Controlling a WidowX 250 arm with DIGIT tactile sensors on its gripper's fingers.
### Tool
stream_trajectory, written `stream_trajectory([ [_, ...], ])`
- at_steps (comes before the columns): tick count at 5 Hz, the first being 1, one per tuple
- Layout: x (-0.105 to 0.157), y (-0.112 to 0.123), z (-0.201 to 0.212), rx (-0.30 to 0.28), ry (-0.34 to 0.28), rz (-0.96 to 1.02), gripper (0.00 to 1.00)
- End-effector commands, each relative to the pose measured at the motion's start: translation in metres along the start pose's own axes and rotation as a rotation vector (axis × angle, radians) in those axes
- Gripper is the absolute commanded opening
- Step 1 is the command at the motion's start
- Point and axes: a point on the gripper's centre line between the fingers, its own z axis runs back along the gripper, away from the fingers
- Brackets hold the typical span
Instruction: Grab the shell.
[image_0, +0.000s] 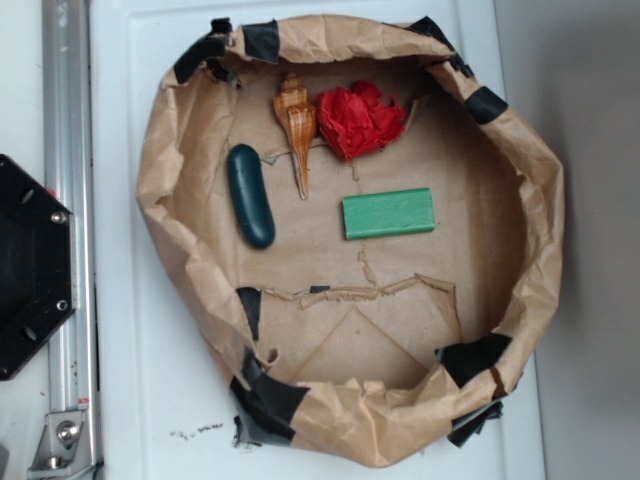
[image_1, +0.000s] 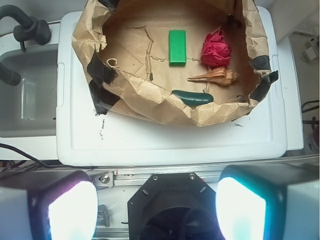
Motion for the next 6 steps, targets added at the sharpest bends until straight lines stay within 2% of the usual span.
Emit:
stream_trajectory([
  [1,0.0,0.0,0.0,0.0,0.0,0.0,1.0],
  [2,0.024,0.025,-0.035,0.178,-0.038,0.233,1.0],
  [3,0.05,0.036,-0.043,0.183,-0.129,0.486,1.0],
  [4,0.074,0.051,-0.069,0.183,-0.214,0.636,1.0],
  [6,0.107,0.063,-0.123,0.137,-0.264,0.513,1.0],
])
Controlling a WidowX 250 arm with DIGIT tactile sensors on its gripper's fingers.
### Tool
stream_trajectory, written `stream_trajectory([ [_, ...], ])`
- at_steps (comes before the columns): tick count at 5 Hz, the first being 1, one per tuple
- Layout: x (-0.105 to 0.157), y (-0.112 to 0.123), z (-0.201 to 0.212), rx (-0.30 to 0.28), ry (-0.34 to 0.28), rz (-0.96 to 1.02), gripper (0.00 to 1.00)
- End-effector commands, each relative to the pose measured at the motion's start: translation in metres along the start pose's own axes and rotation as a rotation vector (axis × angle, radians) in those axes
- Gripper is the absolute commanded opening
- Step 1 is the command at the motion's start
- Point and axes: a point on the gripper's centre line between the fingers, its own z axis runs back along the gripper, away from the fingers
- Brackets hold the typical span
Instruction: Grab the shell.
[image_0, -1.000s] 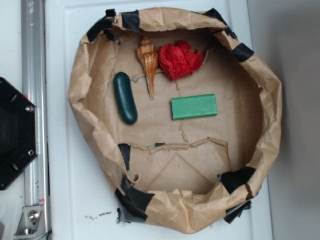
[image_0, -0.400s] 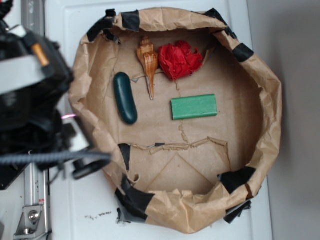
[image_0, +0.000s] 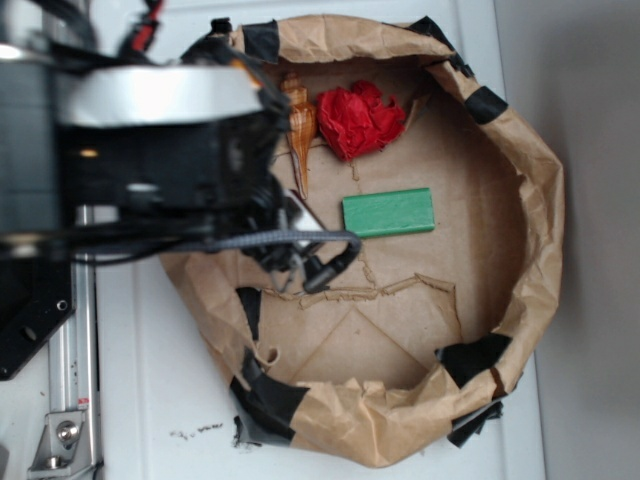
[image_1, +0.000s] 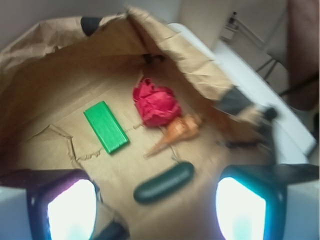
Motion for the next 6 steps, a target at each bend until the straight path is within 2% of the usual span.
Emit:
stream_trajectory([
  [1,0.016,0.0,-0.048,-0.015,-0.025,-0.085,1.0],
  [3,-0.002,0.023,-0.089,0.054,0.051,-0.017,1.0],
  [4,-0.002,0.037,-0.09,0.086,0.045,0.024,1.0],
  [5,0.003,0.041,-0.094,0.108,0.034,0.055,1.0],
  [6,0.006,0.044,-0.101,0.131,0.05,0.117,1.0],
])
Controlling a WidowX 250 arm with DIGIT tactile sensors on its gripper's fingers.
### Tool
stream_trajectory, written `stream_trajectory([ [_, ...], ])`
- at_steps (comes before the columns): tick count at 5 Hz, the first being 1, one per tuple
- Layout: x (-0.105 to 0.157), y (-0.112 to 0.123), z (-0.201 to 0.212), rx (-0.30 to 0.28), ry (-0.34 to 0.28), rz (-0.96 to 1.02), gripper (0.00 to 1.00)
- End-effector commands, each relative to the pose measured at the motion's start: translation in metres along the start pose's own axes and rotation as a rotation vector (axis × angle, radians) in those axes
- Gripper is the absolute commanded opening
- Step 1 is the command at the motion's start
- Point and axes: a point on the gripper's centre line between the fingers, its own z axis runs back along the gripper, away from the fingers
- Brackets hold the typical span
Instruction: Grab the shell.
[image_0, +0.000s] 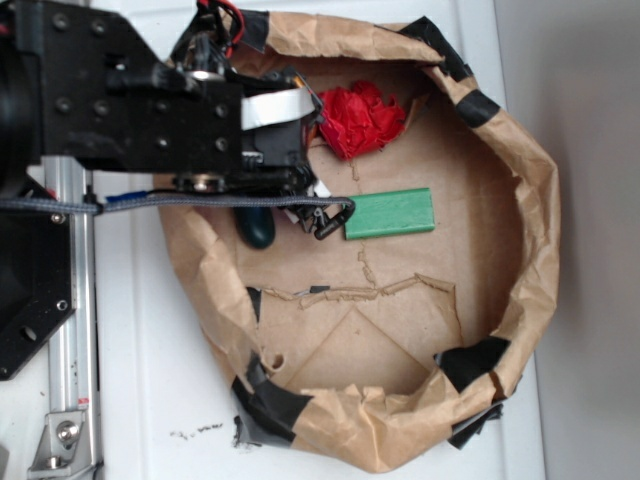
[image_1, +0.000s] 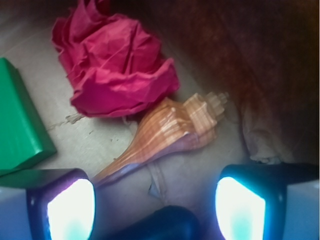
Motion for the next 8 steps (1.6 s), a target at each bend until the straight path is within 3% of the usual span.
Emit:
stream_trajectory([
  [1,0.018,0.021,-0.008,0.039,-0.006,0.167,1.0],
  [3,0.031,0.017,-0.016,0.03,-0.002,0.166,1.0],
  [5,0.019,0.026,-0.032,0.055,0.052,0.168,1.0],
  [6,0.019,0.028,-0.036,0.071,0.04,0.136,0.28],
  [7,0.015,0.022,-0.038,0.08,0.047,0.084,0.0],
  [8,0.013,0.021,-0.039,0.07,0.052,0.058,0.0],
])
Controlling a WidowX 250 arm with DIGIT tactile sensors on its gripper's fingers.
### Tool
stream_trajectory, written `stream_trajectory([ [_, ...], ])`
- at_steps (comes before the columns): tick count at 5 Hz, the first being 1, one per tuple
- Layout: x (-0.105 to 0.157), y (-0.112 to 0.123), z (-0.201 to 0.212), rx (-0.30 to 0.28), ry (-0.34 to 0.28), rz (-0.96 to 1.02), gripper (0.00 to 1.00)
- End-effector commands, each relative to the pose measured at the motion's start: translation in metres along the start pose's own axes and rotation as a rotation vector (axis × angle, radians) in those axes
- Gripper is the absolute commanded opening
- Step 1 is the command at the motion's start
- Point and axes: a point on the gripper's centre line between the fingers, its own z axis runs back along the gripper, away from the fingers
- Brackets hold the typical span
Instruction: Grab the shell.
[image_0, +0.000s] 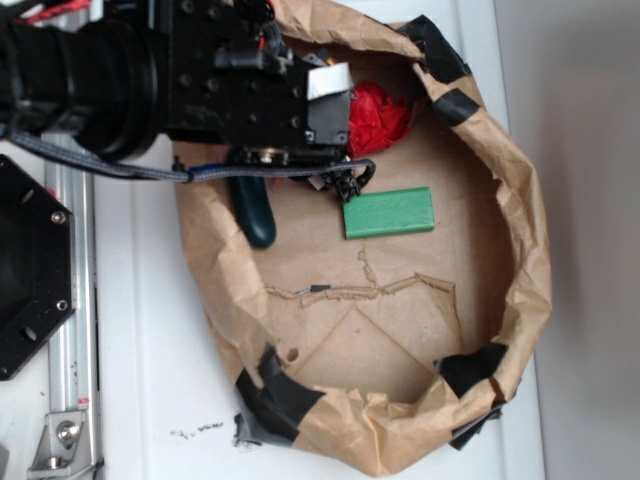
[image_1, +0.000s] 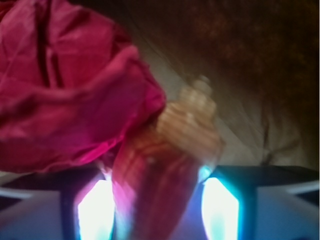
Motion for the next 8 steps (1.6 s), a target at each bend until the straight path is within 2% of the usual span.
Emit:
stream_trajectory([
  [1,-0.004,0.007,0.005,-0.046,-0.026,-0.112,0.0],
  [2,-0.006,0.004,0.028,-0.138,-0.069,-0.22,0.0],
  [3,-0.013,-0.023,0.085,-0.295,-0.197,-0.423,0.0],
  [4,-0.011,-0.039,0.139,-0.406,-0.276,-0.645,0.0],
  [5,-0.002,-0.047,0.177,-0.456,-0.199,-0.762,0.0],
  [6,0.006,-0.067,0.177,-0.404,-0.039,-0.812,0.0],
  [7,0.004,-0.083,0.165,-0.332,0.072,-0.834,0.0],
  [8,-0.004,-0.088,0.166,-0.319,0.069,-0.842,0.0],
])
